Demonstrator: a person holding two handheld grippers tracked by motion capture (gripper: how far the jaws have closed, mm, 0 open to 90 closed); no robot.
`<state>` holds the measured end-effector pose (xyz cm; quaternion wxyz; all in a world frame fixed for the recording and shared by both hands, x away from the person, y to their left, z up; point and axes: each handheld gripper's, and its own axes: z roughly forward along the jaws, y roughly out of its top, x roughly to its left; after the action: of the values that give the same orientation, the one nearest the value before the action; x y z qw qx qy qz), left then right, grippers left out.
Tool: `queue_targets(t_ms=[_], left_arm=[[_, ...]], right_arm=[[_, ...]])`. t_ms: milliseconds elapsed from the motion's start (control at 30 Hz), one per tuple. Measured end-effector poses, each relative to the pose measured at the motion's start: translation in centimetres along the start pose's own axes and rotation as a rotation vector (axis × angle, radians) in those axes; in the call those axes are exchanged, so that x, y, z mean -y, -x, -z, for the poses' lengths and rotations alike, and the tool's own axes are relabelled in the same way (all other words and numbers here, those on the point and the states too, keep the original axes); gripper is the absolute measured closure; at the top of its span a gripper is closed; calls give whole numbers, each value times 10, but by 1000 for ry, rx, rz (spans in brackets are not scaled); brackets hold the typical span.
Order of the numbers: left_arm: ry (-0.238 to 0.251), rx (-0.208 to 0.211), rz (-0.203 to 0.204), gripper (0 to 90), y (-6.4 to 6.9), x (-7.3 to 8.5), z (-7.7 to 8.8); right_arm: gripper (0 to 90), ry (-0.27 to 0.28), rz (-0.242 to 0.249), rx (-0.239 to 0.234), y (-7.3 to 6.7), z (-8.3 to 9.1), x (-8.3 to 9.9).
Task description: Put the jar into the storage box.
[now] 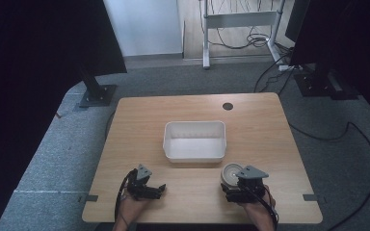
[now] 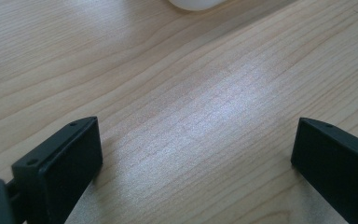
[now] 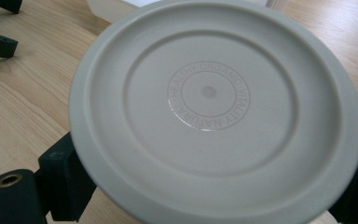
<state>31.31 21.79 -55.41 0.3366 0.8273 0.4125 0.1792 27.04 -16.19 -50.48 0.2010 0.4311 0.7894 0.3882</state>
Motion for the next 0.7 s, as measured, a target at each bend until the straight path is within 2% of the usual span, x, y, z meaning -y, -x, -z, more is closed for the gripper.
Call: queue_targets(t_ms=[700], left_arm=[[0,0,1,15,0,0,0]], right_arm=[[93,18,13,-31,-12,-24,-18]])
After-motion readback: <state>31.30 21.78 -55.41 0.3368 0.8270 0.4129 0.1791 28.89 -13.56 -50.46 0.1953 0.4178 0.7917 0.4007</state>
